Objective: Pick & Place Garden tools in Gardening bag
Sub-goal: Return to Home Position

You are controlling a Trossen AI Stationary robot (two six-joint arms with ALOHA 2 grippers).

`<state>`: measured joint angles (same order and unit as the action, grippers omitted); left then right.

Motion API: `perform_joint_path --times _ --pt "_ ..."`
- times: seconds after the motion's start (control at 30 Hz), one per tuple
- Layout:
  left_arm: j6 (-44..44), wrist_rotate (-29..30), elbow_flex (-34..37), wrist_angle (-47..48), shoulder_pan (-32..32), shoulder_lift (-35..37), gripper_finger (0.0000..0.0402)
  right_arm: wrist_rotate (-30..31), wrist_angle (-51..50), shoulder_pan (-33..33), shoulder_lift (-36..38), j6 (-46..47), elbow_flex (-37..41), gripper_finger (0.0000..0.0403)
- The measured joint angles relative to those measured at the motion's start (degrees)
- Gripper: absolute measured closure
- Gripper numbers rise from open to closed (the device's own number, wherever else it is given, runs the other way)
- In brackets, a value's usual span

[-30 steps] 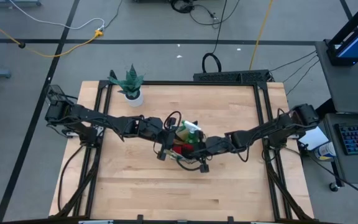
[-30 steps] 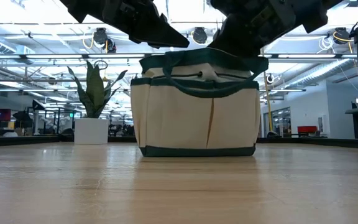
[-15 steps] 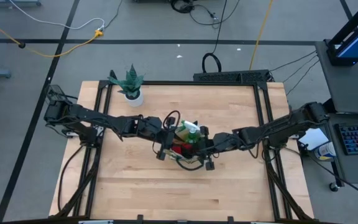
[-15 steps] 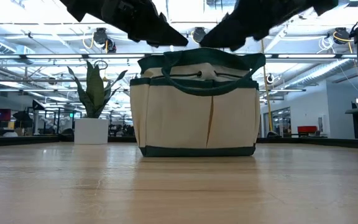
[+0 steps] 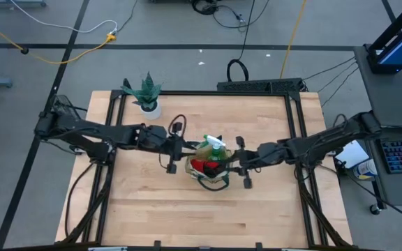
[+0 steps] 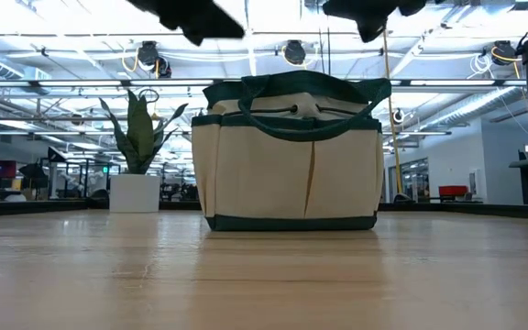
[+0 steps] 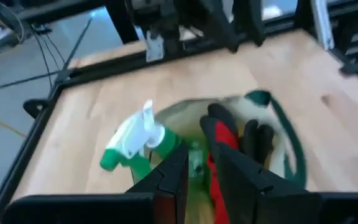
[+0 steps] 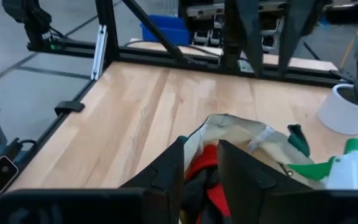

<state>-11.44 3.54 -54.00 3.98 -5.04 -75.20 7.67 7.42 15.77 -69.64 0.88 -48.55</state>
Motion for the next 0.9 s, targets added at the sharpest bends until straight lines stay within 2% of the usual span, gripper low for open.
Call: perform_joint_path --times 0.1,0.27,0.37,0.47,0.53,0.73,0.9 --pt "2.75 0.62 0.23 3.74 -0.4 3.84 0.0316 0.01 1.04 0.0 1.71 -0.02 1.09 0.0321" --pt "2.85 2.2 0.15 4.75 -1.68 8.85 0.0319 0.01 1.39 -0.01 4.22 -0.06 3.04 0.0348" --pt "2.75 3.39 0.18 8.04 -2.57 12.07 0.0339 0.01 1.45 -0.02 5.55 -0.06 3.65 0.0375" --pt "2.75 5.22 -0.04 9.46 -3.35 14.81 0.0379 0.03 1.25 -0.02 7.25 -0.06 4.38 0.0398" --pt "2.87 5.64 0.17 11.7 -3.84 16.32 0.0395 0.03 1.64 -0.02 8.4 -0.07 4.68 0.0396" --pt "1.8 5.71 0.01 14.33 -4.65 21.9 0.0394 0.25 1.69 -0.34 11.74 -0.06 5.98 0.0401" --pt "1.23 7.07 0.1 17.19 -4.63 26.21 0.0393 3.78 2.59 -0.44 14.26 -0.07 7.24 0.04"
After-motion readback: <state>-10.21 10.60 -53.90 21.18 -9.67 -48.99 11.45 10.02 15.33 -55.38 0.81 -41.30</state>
